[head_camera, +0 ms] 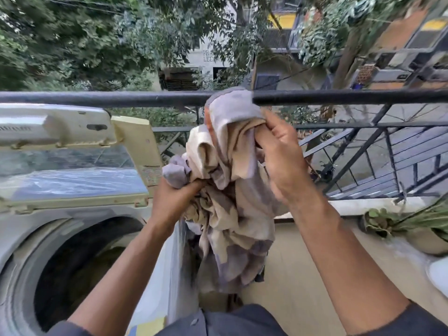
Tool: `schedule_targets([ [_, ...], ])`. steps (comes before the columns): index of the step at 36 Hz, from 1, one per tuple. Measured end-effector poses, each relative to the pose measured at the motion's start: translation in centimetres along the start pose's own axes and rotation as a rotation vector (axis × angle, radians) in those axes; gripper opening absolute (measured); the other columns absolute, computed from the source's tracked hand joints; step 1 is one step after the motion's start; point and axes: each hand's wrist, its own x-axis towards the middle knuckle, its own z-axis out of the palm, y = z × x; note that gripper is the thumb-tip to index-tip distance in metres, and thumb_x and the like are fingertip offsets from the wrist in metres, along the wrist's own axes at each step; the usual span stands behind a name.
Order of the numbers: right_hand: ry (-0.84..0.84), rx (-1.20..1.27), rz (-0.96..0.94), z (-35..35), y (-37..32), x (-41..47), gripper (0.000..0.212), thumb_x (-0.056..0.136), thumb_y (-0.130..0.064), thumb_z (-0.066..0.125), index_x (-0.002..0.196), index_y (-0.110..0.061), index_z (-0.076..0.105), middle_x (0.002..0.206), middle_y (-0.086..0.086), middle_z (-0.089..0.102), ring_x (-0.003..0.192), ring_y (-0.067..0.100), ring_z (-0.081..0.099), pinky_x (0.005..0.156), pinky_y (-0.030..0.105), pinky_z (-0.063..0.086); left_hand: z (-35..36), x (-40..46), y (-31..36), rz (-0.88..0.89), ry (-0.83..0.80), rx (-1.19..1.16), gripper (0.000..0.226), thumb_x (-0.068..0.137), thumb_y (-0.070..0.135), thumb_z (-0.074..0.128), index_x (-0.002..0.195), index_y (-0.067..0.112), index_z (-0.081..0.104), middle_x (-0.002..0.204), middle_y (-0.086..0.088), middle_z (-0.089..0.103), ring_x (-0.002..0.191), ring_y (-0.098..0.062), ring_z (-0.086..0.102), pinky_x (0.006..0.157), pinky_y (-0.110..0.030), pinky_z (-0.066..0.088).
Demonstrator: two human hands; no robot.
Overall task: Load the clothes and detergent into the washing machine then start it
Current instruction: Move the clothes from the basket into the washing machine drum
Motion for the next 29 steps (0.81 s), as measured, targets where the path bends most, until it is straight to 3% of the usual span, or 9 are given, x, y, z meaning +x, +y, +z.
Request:
schedule_targets([
  [3, -0.081, 0.059, 0.137, 1.9, 1.3, -0.9, 0.026, 0.101, -0.009, 0.049, 0.112, -0.018, 0.071, 0.1, 0.003, 0.072, 0.092, 0.017, 0.064, 0.081, 0.03, 0.052, -0.7, 0.3, 0.4, -0.041, -0.143, -0.104, 0.04, 0.056, 0.056, 0.082, 0.092, 0.04, 0.074, 0.09, 0.004, 0.079, 0.087, -0.019, 0.076, 0.067, -0.034, 0.062],
  [7, -0.26, 0.152, 0.316, 3.2, 3.6, -2.2, 0.038, 0.105, -0.018, 0.042, 0.137, -0.018, 0.063, 0.132, 0.01, 0.069, 0.124, 0.026, 0.064, 0.11, 0.045, 0.048, -1.9, -0.1, 0.7, -0.052, -0.407, -0.192, 0.089, 0.076, 0.081, 0.067, 0.127, 0.009, 0.058, 0.103, -0.017, 0.07, 0.094, -0.026, 0.07, 0.077, -0.044, 0.063],
  [9, -0.297, 0.247, 0.374, 3.7, 4.5, -2.6, 0.043, 0.105, -0.02, 0.038, 0.142, -0.015, 0.059, 0.143, 0.016, 0.061, 0.138, 0.032, 0.054, 0.122, 0.052, 0.034, -1.4, -0.7, 0.8, -0.04, -0.358, -0.158, 0.09, 0.071, 0.086, 0.067, 0.118, 0.009, 0.06, 0.097, -0.014, 0.069, 0.091, -0.023, 0.069, 0.08, -0.045, 0.062],
  [12, -0.325, 0.425, 0.44, 4.1, 5.3, -2.7, 0.056, 0.103, -0.029, 0.035, 0.149, 0.001, 0.048, 0.153, 0.027, 0.047, 0.147, 0.039, 0.039, 0.126, 0.053, 0.024, 0.3, -1.3, 0.6, -0.016, -0.21, -0.164, 0.046, 0.082, 0.055, 0.083, 0.106, 0.016, 0.073, 0.093, 0.002, 0.081, 0.085, -0.013, 0.077, 0.073, -0.032, 0.06],
  [16, -0.202, 0.554, 0.531, 1.8, 6.1, -2.4, 0.059, 0.102, -0.044, 0.038, 0.125, -0.001, 0.071, 0.122, 0.023, 0.069, 0.117, 0.033, 0.063, 0.109, 0.044, 0.046, 0.2, -0.5, -0.4, -0.039, -0.008, -0.145, 0.043, 0.084, 0.023, 0.087, 0.118, 0.004, 0.072, 0.111, -0.011, 0.08, 0.1, -0.02, 0.076, 0.082, -0.037, 0.062],
  [20, 0.166, 0.15, 0.456, -1.4, 8.9, -2.1, 0.025, 0.101, -0.016, 0.05, 0.103, -0.012, 0.075, 0.101, 0.009, 0.078, 0.089, 0.022, 0.073, 0.076, 0.034, 0.06, -0.7, 0.2, -0.7, 0.005, 0.045, -0.153, 0.027, 0.088, 0.02, 0.078, 0.111, 0.008, 0.071, 0.104, -0.008, 0.078, 0.096, -0.02, 0.074, 0.084, -0.045, 0.061],
  [22, 0.275, -0.287, 0.421, -3.4, 11.7, -2.7, 0.032, 0.093, 0.002, 0.049, 0.107, -0.018, 0.07, 0.101, 0.003, 0.076, 0.092, 0.02, 0.071, 0.068, 0.026, 0.057, -1.1, 0.5, -0.5, 0.025, 0.063, -0.198, 0.015, 0.087, 0.024, 0.078, 0.101, 0.023, 0.074, 0.1, -0.002, 0.078, 0.097, -0.017, 0.074, 0.085, -0.045, 0.061],
  [25, 0.087, -0.775, 0.514, -6.9, 16.4, -4.4, 0.058, 0.084, 0.005, 0.056, 0.134, -0.024, 0.055, 0.13, 0.006, 0.062, 0.122, 0.028, 0.059, 0.096, 0.039, 0.051, -1.5, 0.9, 0.4, 0.077, 0.087, -0.254, 0.011, 0.078, 0.032, 0.078, 0.087, 0.028, 0.074, 0.086, 0.008, 0.077, 0.086, -0.009, 0.072, 0.073, -0.032, 0.061],
  [29, -0.332, -1.071, 0.721, -9.0, 21.2, -7.1, 0.097, 0.085, -0.035, 0.077, 0.162, -0.026, 0.018, 0.16, 0.011, 0.038, 0.145, 0.035, 0.04, 0.115, 0.046, 0.039, -1.7, 1.4, 2.4, 0.161, 0.103, -0.3, 0.008, 0.073, 0.036, 0.081, 0.068, 0.035, 0.074, 0.071, 0.017, 0.073, 0.07, 0.002, 0.068, 0.06, -0.02, 0.056],
])
